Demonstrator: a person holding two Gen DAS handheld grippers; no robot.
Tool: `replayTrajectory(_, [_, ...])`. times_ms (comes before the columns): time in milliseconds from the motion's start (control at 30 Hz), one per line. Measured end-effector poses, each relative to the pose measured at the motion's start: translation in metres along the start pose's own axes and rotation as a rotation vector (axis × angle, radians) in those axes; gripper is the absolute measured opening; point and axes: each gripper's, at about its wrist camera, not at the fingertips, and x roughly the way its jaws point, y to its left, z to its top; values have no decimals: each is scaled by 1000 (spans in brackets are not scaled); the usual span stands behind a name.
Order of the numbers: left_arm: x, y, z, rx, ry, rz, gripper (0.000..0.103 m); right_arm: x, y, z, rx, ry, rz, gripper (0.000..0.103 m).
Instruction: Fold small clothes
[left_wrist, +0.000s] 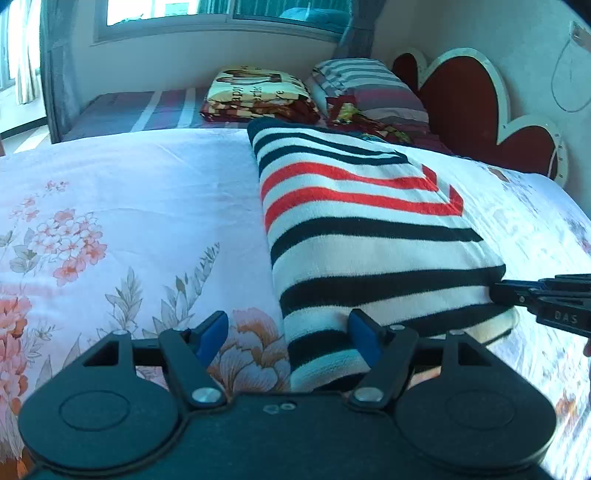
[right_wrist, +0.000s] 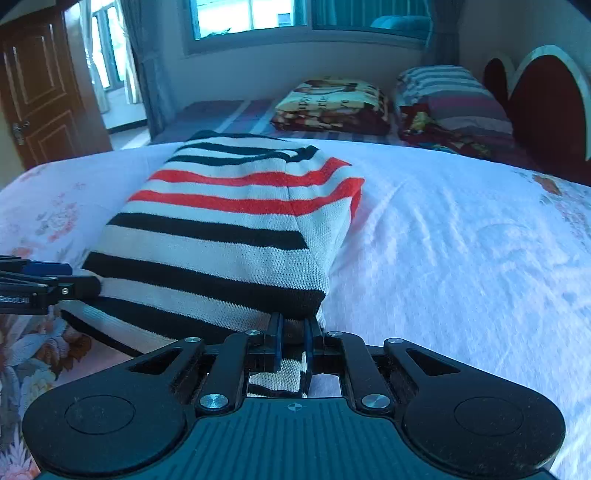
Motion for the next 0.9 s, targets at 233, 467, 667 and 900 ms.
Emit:
replayTrajectory(233, [6, 9, -4, -9, 13, -35, 77, 5, 12, 6, 24, 27, -75, 11])
replayTrajectory(467, [7, 10, -5, 14, 13, -29, 85, 8, 6, -2, 60, 20, -71, 24])
replayTrajectory(667, [-11, 23, 5, -35, -28, -44, 87, -15, -15, 4, 136, -42, 12, 27])
replayTrajectory(900, [-2, 37, 38, -153, -66, -162, 89, -12, -66, 22, 360, -70, 151, 32])
